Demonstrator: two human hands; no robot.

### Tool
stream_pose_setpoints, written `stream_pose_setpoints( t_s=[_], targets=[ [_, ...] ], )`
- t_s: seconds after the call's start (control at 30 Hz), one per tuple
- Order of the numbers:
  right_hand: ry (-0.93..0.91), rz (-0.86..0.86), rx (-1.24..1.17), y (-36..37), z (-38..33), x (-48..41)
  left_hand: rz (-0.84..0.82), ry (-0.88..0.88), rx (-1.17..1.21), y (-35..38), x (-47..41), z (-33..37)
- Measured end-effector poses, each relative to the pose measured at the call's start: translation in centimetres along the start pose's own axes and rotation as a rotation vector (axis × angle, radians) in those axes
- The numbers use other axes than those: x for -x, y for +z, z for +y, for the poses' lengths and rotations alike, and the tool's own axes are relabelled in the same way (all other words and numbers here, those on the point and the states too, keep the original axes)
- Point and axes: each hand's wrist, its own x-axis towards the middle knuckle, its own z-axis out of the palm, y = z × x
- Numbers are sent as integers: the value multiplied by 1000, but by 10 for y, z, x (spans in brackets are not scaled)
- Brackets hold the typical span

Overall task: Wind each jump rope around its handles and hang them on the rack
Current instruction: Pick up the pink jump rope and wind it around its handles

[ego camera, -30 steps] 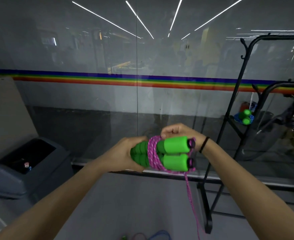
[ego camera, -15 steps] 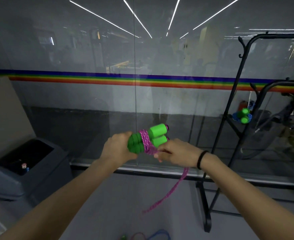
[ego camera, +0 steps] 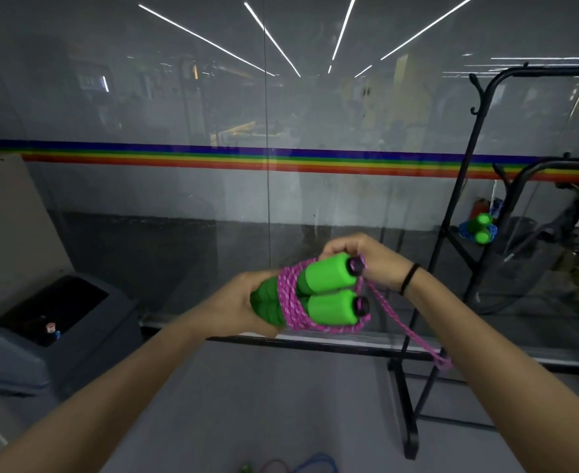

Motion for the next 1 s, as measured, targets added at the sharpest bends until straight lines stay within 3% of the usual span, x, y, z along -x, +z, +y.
stream_pose_setpoints(
  t_s=[0.1, 0.2, 0.4, 0.5, 0.63, 0.77, 0.87, 1.0],
  targets=[
    [53, 119, -117, 13, 14, 6, 191, 21, 153, 11, -3, 9],
    [155, 92, -126, 29, 18, 10, 465, -60, 214, 11, -11, 9],
    [122, -38, 541, 41, 3, 16, 657, -256, -141, 16, -16, -4],
    [151, -155, 766, 42, -4, 17, 575, -325, -385, 14, -18, -5],
    [193, -262, 942, 46, -14, 17, 324, -361, -740, 12, -20, -2],
    [96, -264, 937, 33, -31, 12, -41, -177, -1002, 10, -19, 0],
    [56, -292, 684, 17, -28, 4, -236, -59, -936, 7, -12, -1],
    [26, -227, 197, 3, -10, 3, -113, 75, -566, 6, -3, 0]
  ],
)
